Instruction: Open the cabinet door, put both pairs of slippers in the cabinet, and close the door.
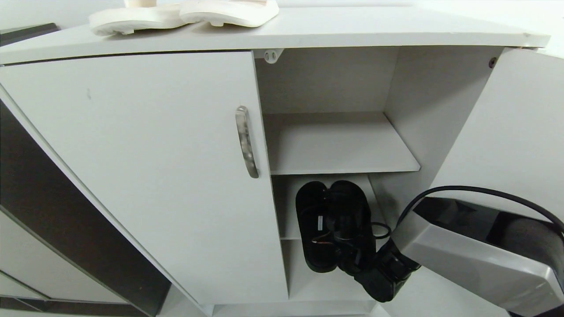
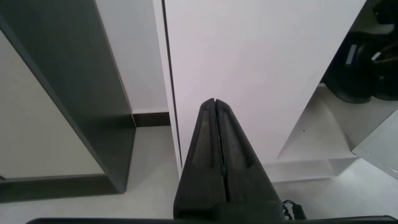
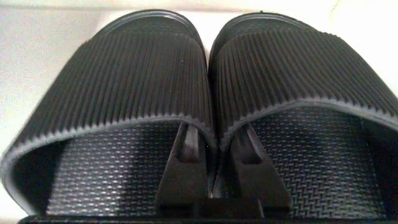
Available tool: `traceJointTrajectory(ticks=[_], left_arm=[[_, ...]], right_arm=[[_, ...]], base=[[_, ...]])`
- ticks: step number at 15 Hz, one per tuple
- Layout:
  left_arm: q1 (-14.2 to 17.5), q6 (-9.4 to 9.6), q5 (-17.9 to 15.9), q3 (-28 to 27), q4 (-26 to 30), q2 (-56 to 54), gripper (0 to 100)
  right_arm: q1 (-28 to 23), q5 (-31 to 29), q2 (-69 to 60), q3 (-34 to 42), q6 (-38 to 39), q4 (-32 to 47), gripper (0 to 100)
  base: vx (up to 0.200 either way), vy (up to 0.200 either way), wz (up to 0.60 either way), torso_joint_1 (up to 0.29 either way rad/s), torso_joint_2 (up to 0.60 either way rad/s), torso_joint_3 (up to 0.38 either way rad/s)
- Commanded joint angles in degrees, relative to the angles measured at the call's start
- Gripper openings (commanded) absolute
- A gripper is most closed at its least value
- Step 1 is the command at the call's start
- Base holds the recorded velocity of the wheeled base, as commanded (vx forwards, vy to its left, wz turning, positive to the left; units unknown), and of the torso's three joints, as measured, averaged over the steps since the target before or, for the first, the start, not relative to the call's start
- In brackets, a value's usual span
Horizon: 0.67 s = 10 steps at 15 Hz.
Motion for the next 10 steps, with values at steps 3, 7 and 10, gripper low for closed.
traceJointTrajectory(ticks=[3,7,10], left_arm=[[0.00,-0.07,0.03,0.00,-0.01,0.09,0],[0.00,-0.16,0.03,0.00,-0.01,0.09,0],[0.00,-0.16,0.03,0.00,-0.01,0.09,0]], right_arm=[[-1.79,0.00,4.00,-9.16,-0.01,4.73,0],[-3.81,1.32,6.55,-19.35,-0.01,11.76,0],[-4.78,1.58,7.07,-23.40,0.08,15.54,0]], base=[[0.000,0.000,0.00,0.000,0.00,0.000],[0.000,0.000,0.00,0.000,0.00,0.000],[0.000,0.000,0.00,0.000,0.00,0.000]])
